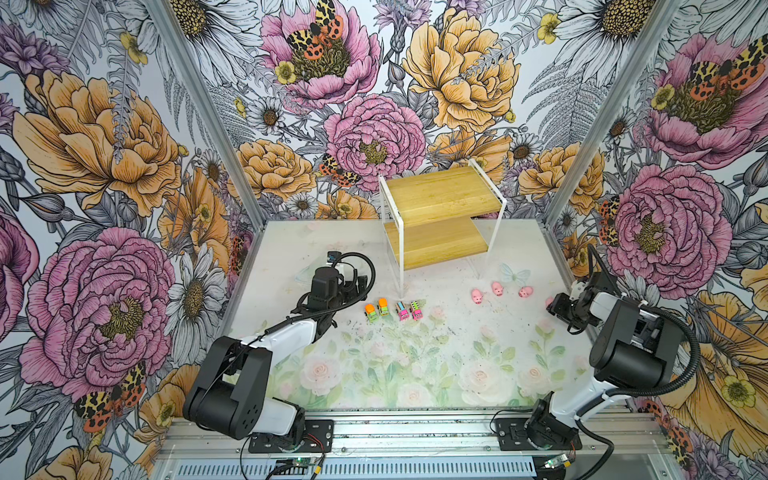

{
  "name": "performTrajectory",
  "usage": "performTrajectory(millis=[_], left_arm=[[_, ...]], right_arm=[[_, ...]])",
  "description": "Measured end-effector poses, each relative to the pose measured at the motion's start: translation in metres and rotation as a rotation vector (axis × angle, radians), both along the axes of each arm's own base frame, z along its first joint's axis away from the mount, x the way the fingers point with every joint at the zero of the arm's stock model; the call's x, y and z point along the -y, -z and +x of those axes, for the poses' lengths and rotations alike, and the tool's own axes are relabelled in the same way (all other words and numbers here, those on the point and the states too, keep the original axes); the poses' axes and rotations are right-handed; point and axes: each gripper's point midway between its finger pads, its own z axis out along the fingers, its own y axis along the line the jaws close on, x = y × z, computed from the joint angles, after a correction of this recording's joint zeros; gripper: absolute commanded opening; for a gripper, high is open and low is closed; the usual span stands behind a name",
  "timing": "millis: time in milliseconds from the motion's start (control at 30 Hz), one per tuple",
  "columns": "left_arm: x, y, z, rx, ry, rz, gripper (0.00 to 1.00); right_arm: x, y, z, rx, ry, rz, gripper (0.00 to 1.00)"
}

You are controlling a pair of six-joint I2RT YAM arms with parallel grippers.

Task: Place and organize the plastic toys onto the shelf
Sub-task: 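Lower the right gripper onto a pink pig and close on it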

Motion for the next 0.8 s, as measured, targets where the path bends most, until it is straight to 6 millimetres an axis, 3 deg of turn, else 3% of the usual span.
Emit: performTrajectory(millis=[800], left_arm=[[0.000, 0.004, 0.001, -0.009, 0.000, 0.003, 0.99]], right_arm=[[-0.004, 0.003, 0.019, -0.015, -0.032, -0.005, 0.45]])
